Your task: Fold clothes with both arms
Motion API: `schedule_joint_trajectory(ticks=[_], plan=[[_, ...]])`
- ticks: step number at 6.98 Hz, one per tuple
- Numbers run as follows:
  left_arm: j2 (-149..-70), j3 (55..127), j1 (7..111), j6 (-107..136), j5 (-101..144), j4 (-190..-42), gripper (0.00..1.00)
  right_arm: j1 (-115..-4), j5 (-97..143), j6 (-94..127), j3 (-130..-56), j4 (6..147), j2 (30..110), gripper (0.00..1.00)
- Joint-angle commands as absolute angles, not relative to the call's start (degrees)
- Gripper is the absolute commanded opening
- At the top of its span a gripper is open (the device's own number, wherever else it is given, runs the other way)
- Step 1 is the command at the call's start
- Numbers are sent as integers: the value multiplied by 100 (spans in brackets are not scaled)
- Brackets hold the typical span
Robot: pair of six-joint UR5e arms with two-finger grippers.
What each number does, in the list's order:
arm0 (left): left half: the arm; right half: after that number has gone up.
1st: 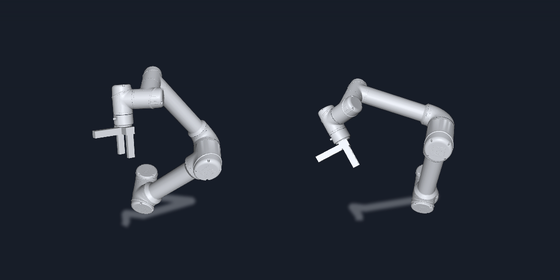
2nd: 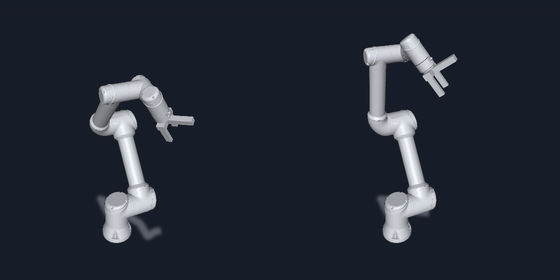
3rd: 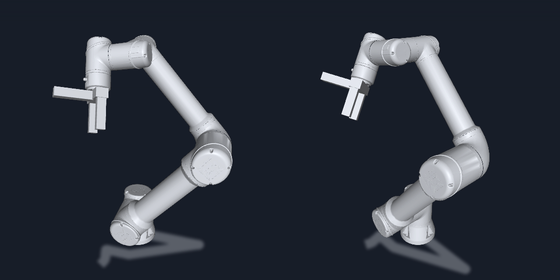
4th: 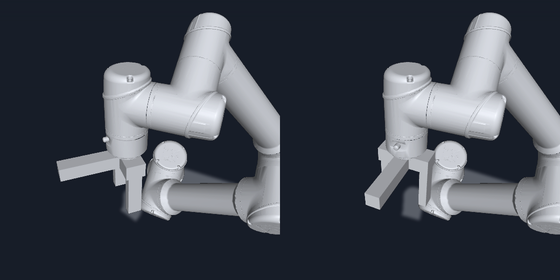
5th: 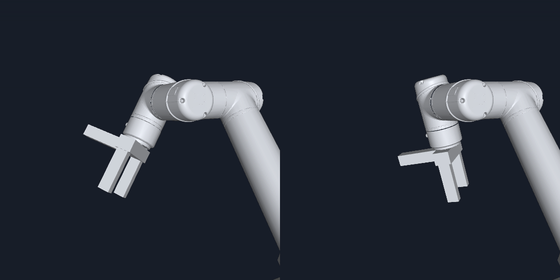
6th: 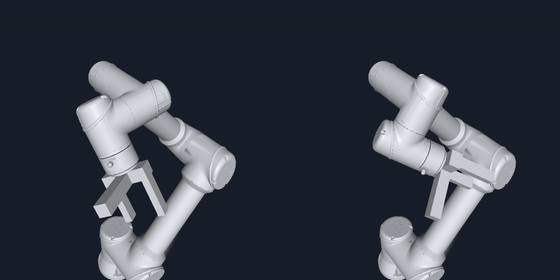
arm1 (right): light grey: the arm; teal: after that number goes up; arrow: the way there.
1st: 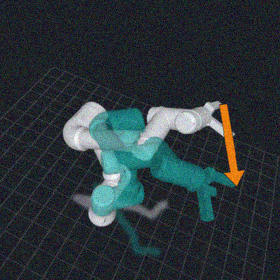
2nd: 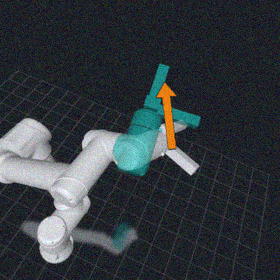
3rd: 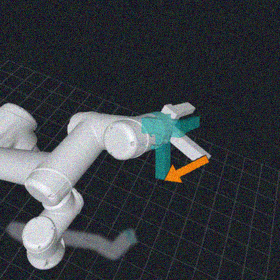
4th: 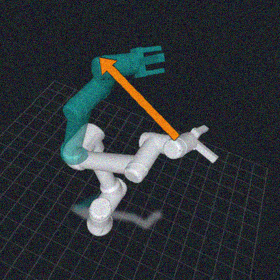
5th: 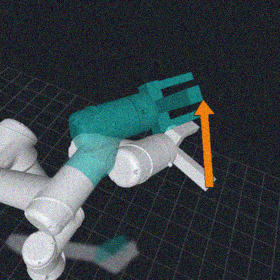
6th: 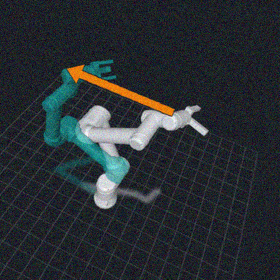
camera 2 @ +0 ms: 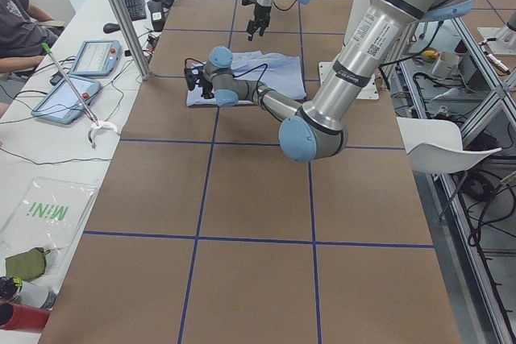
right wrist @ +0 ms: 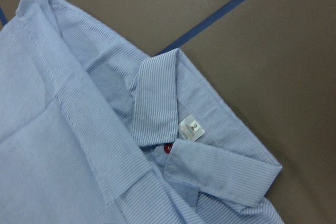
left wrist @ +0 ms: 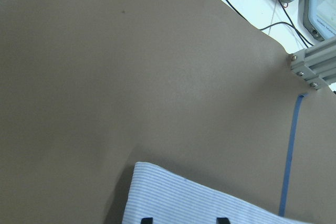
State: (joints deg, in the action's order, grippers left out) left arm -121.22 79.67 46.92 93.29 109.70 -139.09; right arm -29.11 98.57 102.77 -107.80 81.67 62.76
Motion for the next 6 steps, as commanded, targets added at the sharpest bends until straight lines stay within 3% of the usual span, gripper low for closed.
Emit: schedule_joint_trajectory(ticks=[1,3,6], plan=[[-11638,8524,4790,9308,11171,-13896,50,-2480,9572,9540,-10548,8365,6021,100],[-11602,8534,4825,9299,11171,-13896,50,-2164,9310,8223,-10582,9505,5644,100],[-11505,8534,4825,9308,11171,-13896,50,-1698,8765,7261,-10460,9940,5704,100]])
